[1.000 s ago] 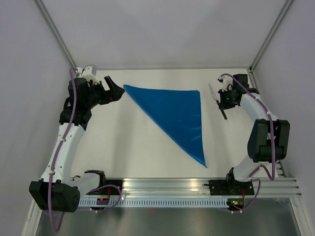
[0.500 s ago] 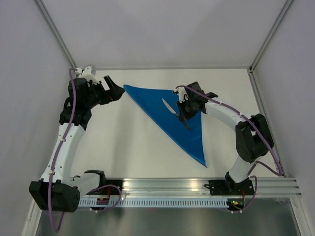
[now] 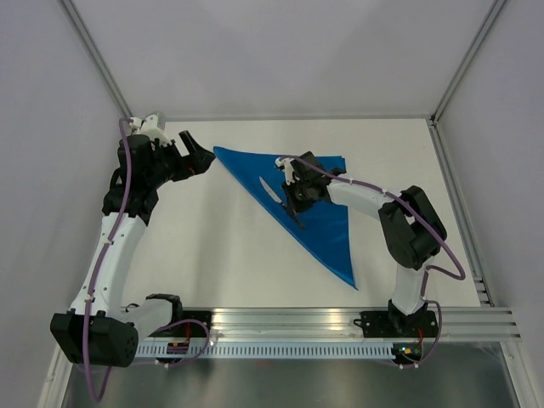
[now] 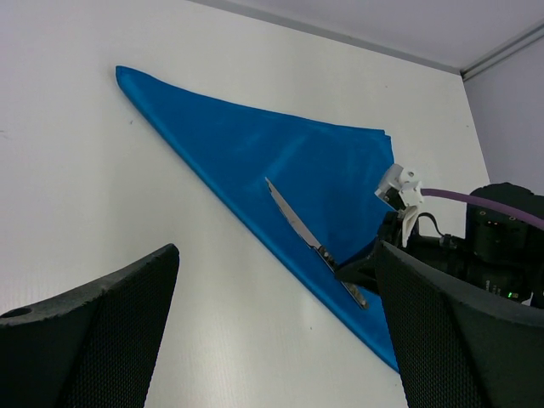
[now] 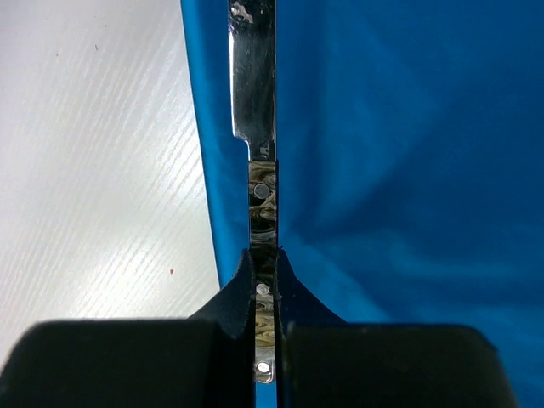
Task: Fold the napkin, place the utensils inside, and roll it up
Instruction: Place the utensil onto the napkin
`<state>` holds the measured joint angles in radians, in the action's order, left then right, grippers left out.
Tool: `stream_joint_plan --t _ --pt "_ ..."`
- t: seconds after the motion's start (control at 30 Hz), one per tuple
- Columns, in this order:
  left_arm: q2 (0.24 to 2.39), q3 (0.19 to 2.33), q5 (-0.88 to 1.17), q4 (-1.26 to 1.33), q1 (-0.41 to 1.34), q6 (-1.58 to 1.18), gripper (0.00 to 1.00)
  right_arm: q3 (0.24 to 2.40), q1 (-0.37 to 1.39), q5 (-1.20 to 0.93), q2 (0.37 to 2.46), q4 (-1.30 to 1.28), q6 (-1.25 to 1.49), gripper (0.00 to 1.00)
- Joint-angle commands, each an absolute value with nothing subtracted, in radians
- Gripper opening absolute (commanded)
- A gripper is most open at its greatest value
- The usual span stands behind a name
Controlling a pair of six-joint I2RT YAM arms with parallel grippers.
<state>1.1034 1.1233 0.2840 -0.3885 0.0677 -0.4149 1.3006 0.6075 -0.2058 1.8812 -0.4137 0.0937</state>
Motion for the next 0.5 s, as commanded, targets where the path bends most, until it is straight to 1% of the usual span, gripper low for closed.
stream_joint_plan --t 0.0,0.2,0.47 --pt "1.101 1.155 0.267 -0.385 0.069 -0.451 1.0 1.347 0.644 -0.17 1.907 -0.362 0.137 0.0" --pt "1.109 1.157 0.267 -0.388 0.069 -0.446 1.0 1.353 0.684 -0.158 1.937 -0.353 0.144 0.0" --pt "1.108 1.16 0.268 -0.393 0.069 -0.439 1.0 1.364 0.692 -0.135 1.968 -0.35 0.144 0.0"
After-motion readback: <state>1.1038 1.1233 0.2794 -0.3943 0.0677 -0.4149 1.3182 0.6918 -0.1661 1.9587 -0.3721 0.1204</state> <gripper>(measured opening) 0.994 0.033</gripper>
